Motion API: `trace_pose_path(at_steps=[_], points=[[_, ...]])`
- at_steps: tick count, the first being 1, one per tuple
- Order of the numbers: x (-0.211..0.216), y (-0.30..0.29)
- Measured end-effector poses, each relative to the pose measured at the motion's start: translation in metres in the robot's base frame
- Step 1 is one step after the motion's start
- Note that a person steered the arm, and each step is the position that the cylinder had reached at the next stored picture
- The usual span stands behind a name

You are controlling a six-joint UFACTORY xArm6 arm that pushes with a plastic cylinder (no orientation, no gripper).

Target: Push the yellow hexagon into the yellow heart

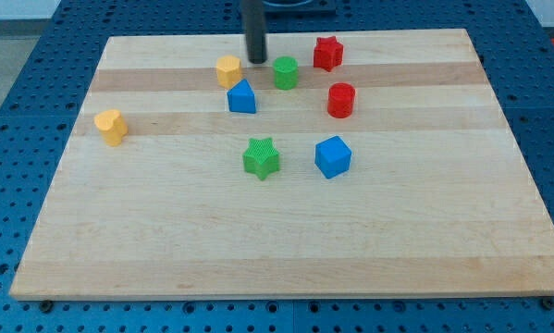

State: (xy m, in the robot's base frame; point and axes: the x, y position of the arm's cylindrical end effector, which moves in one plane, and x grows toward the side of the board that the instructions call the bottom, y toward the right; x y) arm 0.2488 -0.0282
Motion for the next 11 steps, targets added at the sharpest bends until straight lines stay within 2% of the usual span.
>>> trace_pose_path(at_steps=[1, 3, 6, 11], points=[[0.002, 0.011], [0.007, -0.034], [0.04, -0.043], [0.087, -0.126]])
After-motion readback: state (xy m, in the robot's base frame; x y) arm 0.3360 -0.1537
